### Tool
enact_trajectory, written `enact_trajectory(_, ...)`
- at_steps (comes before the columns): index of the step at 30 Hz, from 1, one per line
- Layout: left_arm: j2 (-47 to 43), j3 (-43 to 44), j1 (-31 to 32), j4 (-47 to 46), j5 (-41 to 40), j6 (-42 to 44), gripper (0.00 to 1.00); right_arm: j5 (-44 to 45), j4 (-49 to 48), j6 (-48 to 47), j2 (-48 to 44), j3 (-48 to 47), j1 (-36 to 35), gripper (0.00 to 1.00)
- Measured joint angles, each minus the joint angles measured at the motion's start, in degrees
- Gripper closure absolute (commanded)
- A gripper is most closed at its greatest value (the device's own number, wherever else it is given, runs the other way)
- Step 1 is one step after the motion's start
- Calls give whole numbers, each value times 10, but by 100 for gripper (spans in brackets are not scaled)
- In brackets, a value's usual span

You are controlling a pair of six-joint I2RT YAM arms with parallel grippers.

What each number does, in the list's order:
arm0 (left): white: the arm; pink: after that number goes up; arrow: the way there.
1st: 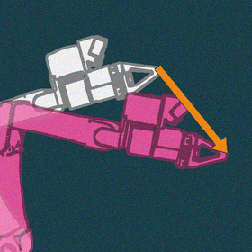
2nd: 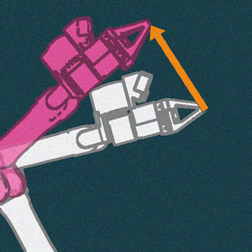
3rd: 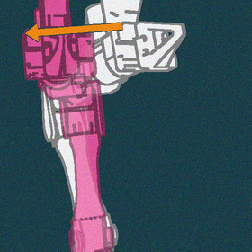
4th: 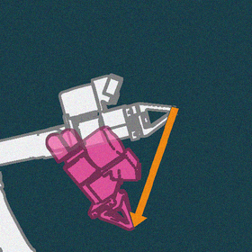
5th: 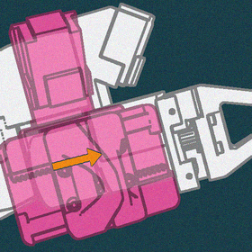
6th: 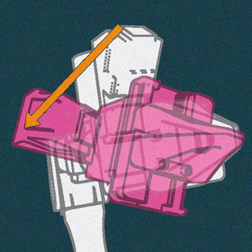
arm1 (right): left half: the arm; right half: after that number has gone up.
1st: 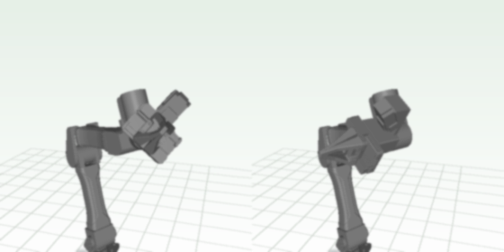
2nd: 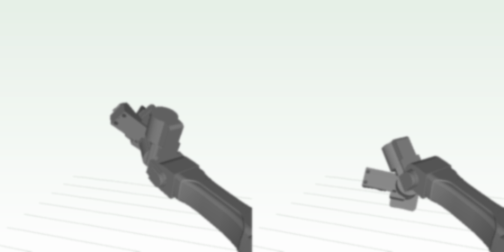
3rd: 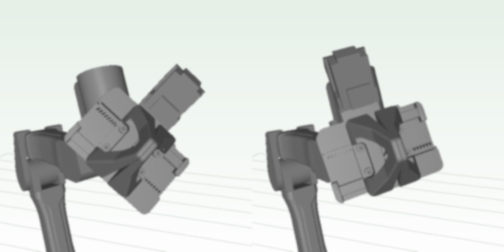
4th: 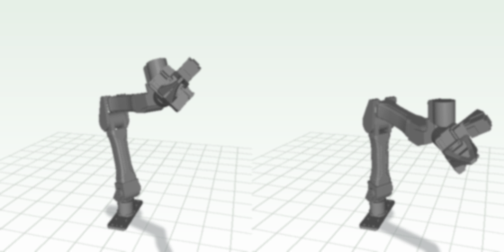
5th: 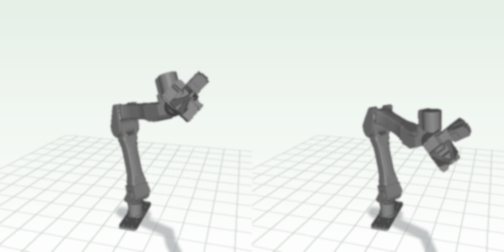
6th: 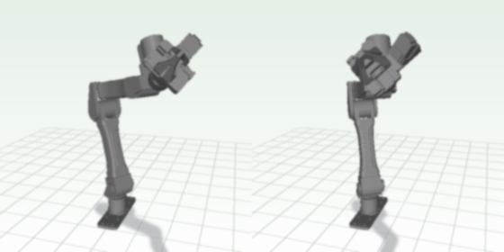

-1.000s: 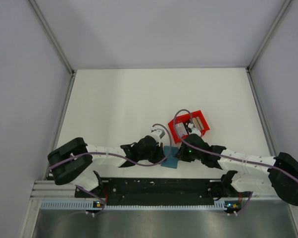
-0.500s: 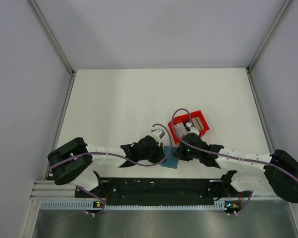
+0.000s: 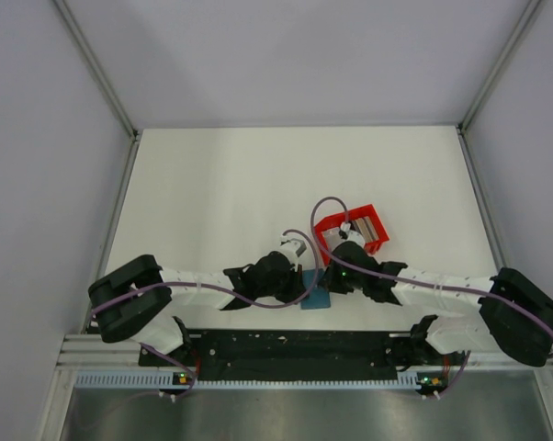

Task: Put the credit cards into the card holder
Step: Close the card holder at the center of the board.

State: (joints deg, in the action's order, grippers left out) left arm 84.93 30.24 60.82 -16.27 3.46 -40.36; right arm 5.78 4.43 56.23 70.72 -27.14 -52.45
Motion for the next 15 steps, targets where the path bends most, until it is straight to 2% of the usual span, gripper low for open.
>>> enact_trajectory(15,0,0,0,0,-1,0,100,28,36,-22,18,-31,-22,99)
